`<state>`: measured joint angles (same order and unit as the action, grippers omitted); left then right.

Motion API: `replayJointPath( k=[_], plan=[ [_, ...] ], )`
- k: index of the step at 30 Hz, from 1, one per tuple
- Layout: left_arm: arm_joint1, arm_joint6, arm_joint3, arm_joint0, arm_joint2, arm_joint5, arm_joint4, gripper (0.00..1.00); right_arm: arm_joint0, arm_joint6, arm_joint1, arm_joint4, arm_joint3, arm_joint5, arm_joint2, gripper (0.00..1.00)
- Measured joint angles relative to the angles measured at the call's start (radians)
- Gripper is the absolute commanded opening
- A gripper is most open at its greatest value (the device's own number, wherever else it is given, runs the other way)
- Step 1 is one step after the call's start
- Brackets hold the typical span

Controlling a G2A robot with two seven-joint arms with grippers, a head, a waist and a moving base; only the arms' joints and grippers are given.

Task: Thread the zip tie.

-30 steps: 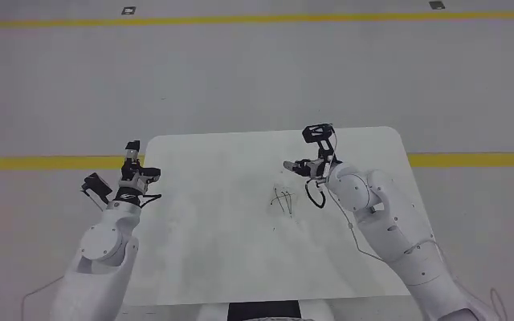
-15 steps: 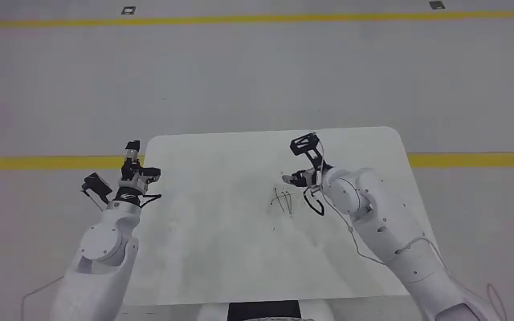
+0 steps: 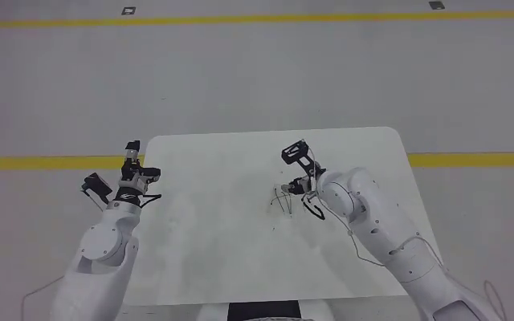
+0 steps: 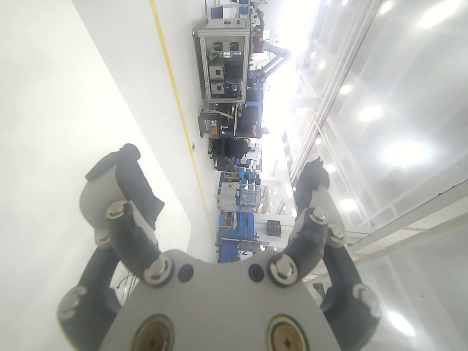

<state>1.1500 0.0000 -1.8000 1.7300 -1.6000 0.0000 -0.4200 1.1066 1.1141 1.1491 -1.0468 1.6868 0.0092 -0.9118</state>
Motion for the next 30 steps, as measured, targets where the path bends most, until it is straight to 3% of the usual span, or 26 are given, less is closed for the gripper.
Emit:
replayJointPath(
  k=[5,11,23,30],
  plan=[
    [0.0,0.0,0.0,0.0,0.0,0.0,0.0,1.0,-0.068,0.102,0.022,0.054,-0.034,-0.017,0.059,1.0],
    [0.0,0.0,0.0,0.0,0.0,0.0,0.0,1.0,-0.134,0.255,0.046,0.182,-0.086,0.039,0.084,1.0],
    [0.0,0.0,0.0,0.0,0.0,0.0,0.0,1.0,-0.132,0.229,0.054,0.214,-0.078,0.028,0.091,1.0],
    [0.0,0.0,0.0,0.0,0.0,0.0,0.0,1.0,-0.186,0.219,0.088,0.338,-0.168,0.083,0.148,1.0]
  ],
)
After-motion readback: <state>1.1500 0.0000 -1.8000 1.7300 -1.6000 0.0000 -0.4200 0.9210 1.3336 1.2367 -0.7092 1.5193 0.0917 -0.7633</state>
